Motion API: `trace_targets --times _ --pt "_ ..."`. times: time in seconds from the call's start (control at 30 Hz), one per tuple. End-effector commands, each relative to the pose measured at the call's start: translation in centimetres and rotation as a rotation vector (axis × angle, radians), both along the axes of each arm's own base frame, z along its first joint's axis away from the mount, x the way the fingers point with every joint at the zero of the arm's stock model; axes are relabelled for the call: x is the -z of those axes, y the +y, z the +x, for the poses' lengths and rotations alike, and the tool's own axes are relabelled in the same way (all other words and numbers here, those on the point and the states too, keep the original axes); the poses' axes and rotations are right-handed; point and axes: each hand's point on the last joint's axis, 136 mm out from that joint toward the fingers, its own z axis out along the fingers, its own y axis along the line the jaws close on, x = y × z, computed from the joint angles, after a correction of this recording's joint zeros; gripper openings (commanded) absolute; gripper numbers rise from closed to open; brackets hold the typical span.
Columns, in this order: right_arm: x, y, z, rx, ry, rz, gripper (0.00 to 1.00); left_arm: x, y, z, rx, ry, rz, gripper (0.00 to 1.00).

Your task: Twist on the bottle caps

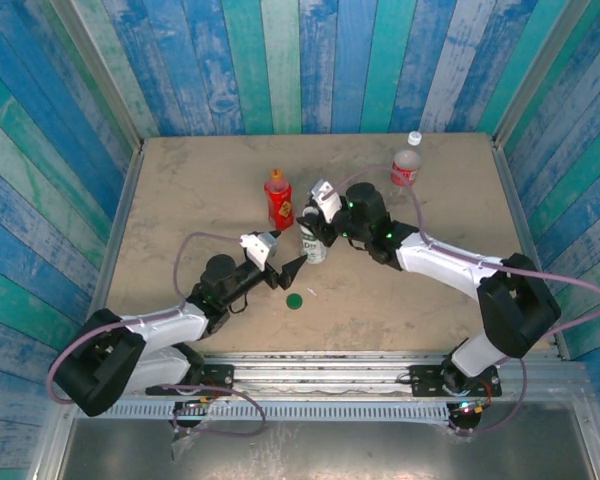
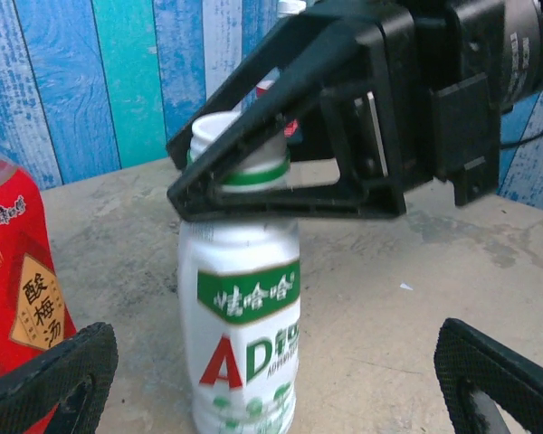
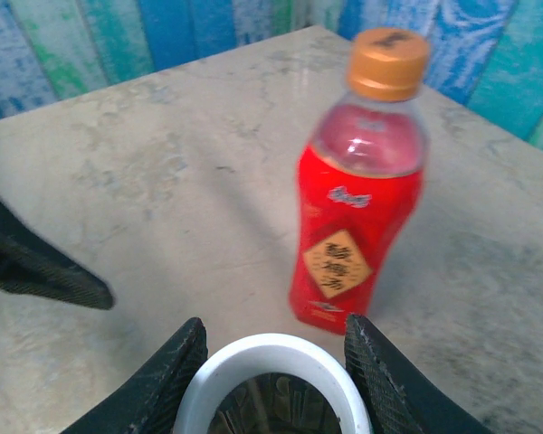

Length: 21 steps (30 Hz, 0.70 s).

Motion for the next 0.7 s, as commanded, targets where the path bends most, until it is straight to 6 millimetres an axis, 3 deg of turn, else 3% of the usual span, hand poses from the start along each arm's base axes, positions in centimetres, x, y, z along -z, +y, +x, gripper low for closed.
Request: trace_targets --times 0.0,0.27,0.53,0.67 --pt "-2.0 0.8 -0.7 -0.051 -0.075 0.073 0.36 -0.1 0.0 -0.5 0.022 -0.006 -0.032 0.94" --pt "-0.4 2.1 -2.0 -0.1 -0.066 0.071 0.37 0.9 0.8 -0.6 -0.013 0.009 -0.007 0.94" --pt "0.8 1.8 -1.6 -0.08 -0.056 0.038 0.46 1.1 0.9 -0.5 -0.023 0.014 0.002 0.94" --pt "0.5 1.9 -1.6 -0.085 -0.056 0.04 0.57 1.2 1.0 -0.5 -0.025 0.016 0.004 0.94"
